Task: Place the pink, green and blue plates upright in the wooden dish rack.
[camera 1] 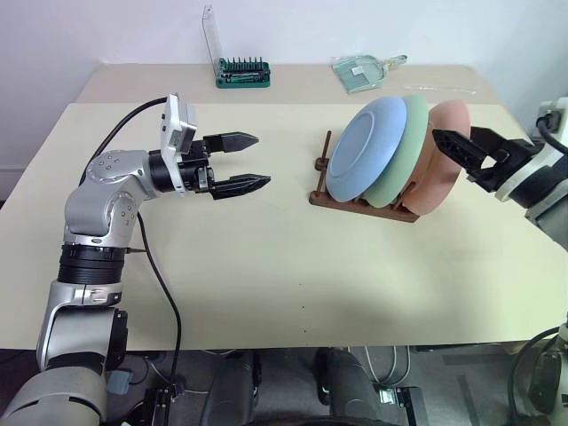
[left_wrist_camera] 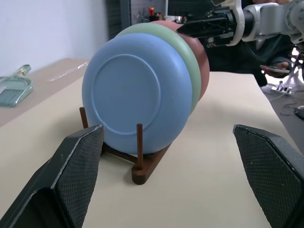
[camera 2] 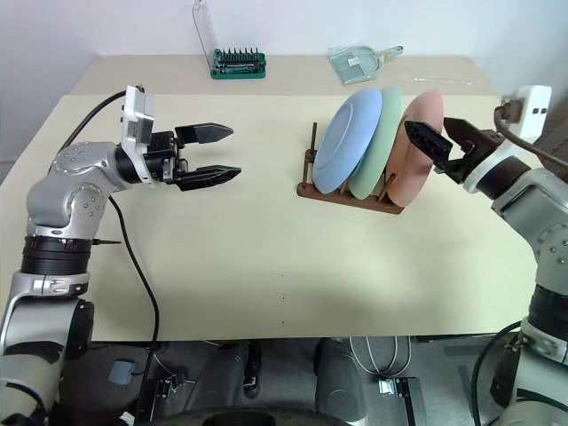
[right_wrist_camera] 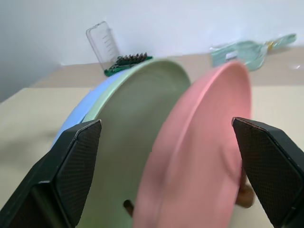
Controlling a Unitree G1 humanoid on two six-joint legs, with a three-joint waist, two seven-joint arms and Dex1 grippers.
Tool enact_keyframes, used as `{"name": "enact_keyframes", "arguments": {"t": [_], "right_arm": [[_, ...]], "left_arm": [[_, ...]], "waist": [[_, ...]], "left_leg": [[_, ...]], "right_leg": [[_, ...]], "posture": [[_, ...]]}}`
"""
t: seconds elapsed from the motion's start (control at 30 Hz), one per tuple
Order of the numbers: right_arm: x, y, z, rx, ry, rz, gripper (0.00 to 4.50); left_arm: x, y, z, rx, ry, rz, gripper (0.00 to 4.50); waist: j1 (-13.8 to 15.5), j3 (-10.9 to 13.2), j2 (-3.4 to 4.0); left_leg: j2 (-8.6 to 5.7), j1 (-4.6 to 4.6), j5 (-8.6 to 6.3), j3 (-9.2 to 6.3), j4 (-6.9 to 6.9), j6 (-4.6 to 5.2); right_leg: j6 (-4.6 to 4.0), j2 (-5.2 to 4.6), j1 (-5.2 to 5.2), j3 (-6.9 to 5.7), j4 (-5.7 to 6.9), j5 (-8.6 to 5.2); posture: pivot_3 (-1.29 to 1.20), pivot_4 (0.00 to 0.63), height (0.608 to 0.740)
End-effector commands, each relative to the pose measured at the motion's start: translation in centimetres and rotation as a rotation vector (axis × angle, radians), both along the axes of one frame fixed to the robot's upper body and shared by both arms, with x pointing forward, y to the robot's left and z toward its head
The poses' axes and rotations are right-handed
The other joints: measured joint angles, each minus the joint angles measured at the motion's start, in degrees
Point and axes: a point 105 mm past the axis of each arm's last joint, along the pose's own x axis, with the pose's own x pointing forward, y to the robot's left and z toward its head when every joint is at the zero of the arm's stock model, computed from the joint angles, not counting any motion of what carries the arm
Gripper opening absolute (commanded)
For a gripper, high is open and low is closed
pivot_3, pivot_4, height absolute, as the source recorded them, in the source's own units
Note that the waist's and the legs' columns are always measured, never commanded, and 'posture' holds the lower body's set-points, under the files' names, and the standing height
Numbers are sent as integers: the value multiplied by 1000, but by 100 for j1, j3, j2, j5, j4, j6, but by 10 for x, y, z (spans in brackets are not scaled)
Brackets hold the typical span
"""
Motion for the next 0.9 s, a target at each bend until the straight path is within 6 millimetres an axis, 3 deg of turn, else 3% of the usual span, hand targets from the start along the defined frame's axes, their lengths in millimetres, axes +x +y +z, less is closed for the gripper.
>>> {"name": "enact_keyframes", "arguments": {"t": [0.03, 0.23, 0.3, 0.37, 0.47, 0.57, 0.67, 0.8, 0.9], "right_arm": [[-8, -14, 36, -35, -134, -48, 4471], [-16, -25, 79, 22, -297, -67, 4471], [-25, -13, 93, 69, -356, 19, 3965], [-32, 4, 91, 37, -338, 105, 3185], [-45, 35, 73, -1, -252, 280, 1599], [-54, 53, 53, -52, -170, 364, 79], [-66, 72, 18, -120, -26, 464, 26], [-68, 81, -29, -311, 122, 442, 26], [-63, 76, -39, -349, 129, 394, 26]], "left_arm": [[-5, 1, 10, -22, -41, -3, 4500], [-4, 1, 9, -22, -39, -2, 4500], [-4, 2, 9, -23, -41, 1, 4500], [-4, 2, 9, -24, -42, 3, 4500], [-4, 2, 9, -27, -43, 3, 4500], [-4, 2, 10, -27, -47, 3, 4500], [-4, 2, 9, -30, -47, 4, 4500], [-4, 2, 9, -32, -49, 4, 4500], [-4, 1, 9, -34, -50, 4, 4500]], "waist": [[-1, 0, 0], [-7, 0, 1], [-10, 0, 1], [-4, 0, 1], [4, 0, 0], [10, 0, 0], [28, 0, -1], [30, 0, -1], [65, 0, -1]], "left_leg": [[0, 0, 0, 0, 0, 0], [0, 0, 0, 1, 0, 0], [0, 0, 0, 1, -1, 0], [0, 0, 0, 0, -1, 0], [1, -1, 0, -1, -1, 0], [0, -1, 0, -1, 1, 0], [0, -1, 0, -3, 1, 0], [0, 0, 0, -2, 2, 0], [0, 0, 0, -2, 3, 0]], "right_leg": [[0, 0, 0, 0, 0, 0], [0, 0, 0, 0, 0, 0], [0, 0, -1, 0, 1, 0], [0, 0, -1, 0, -1, 0], [0, 0, -1, -1, -3, 0], [0, -1, 1, -1, -3, 0], [0, -1, 1, -2, -2, 0], [0, -1, 1, -1, -1, 0], [0, -1, 1, -1, 0, 0]], "posture": [[0, 150, 724], [0, 150, 724], [0, 150, 724], [0, 150, 724], [0, 150, 724], [0, 150, 724], [0, 150, 724], [0, 150, 724], [0, 150, 724]]}}
